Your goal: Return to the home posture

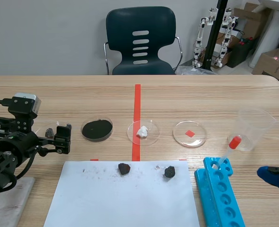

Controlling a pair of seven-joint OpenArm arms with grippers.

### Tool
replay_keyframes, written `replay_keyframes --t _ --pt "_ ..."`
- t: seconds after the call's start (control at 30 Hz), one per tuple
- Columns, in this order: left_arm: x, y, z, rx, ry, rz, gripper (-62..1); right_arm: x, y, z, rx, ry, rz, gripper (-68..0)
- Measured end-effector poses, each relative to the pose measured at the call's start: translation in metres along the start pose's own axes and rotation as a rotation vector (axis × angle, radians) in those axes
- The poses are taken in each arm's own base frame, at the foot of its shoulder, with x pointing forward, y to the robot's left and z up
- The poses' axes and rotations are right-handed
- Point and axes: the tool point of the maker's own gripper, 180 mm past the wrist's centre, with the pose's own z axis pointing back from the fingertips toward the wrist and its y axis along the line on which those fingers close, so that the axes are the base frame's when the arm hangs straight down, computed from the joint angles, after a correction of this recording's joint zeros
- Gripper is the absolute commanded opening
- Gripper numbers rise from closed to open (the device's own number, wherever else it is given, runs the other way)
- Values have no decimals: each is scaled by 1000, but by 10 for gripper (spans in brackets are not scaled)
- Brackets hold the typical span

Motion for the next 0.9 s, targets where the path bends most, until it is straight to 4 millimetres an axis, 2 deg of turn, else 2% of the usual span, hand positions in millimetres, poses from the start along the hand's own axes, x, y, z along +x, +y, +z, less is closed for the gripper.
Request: replay_keyframes --t 0.67,0.9 --pt "2 0 0 0 -13 0 14 0 0 0 0 0 0 4" --pt "31 -7 7 -30 -168 3 14 0 0 0 0 0 0 4"
